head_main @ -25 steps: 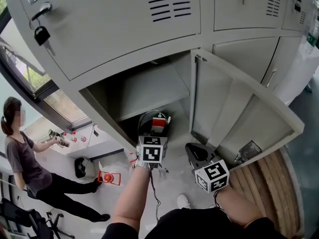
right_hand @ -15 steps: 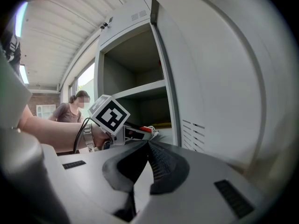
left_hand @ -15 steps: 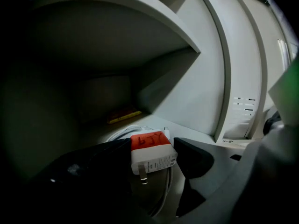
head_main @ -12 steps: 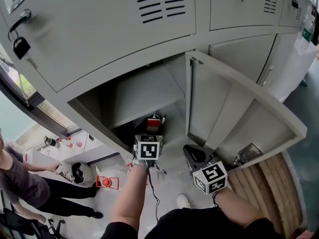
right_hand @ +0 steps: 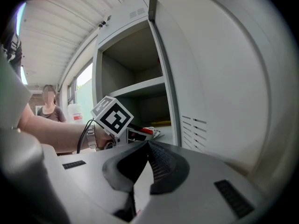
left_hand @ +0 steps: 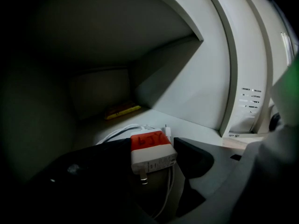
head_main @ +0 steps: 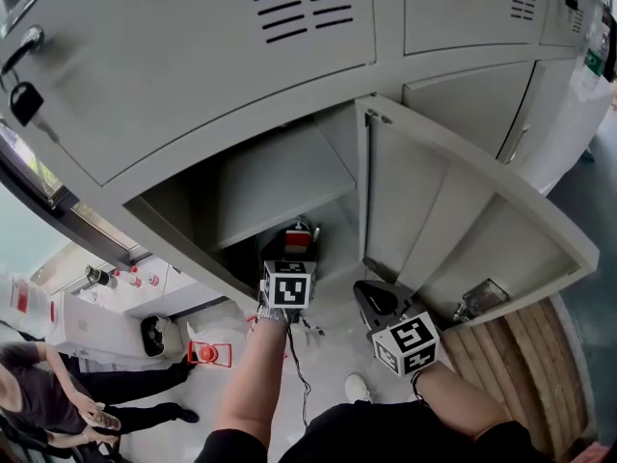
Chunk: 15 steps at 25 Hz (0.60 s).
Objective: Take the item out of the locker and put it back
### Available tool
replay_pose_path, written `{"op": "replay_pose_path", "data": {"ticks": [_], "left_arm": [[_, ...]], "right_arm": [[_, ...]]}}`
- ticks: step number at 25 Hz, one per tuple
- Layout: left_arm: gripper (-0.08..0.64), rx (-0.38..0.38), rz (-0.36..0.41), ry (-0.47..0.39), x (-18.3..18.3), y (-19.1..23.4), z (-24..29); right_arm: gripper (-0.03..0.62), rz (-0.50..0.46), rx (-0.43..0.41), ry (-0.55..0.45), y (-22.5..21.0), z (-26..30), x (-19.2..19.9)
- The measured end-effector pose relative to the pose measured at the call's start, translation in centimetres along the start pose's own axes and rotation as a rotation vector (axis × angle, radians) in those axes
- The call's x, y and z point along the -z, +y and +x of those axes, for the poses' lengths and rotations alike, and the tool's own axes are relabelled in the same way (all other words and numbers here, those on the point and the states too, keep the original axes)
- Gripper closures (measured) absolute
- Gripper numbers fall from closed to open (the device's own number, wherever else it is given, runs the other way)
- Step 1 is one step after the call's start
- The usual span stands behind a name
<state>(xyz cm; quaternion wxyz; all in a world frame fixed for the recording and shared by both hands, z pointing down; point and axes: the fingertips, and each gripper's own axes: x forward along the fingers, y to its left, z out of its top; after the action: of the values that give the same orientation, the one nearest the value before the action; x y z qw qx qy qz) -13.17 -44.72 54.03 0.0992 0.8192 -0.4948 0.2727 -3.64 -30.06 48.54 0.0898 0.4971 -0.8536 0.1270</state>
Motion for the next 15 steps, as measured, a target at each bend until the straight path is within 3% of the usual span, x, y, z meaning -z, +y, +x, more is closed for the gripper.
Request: {"op": "replay_pose_path", "data": {"ticks": [4,15], "left_arm": [[0.264,0.023,0.014,0.000,0.33,-0.87,0.63],[0.262,-0.013,0.038,-0.005,0.80,-0.79,0.61]], "right_arm": [[0.540,0.003,0.001,0.002,0.02,-0.01,0.13],[0.540,0.005,-0.002,0.002,0.13,-0.27,0.32]]}}
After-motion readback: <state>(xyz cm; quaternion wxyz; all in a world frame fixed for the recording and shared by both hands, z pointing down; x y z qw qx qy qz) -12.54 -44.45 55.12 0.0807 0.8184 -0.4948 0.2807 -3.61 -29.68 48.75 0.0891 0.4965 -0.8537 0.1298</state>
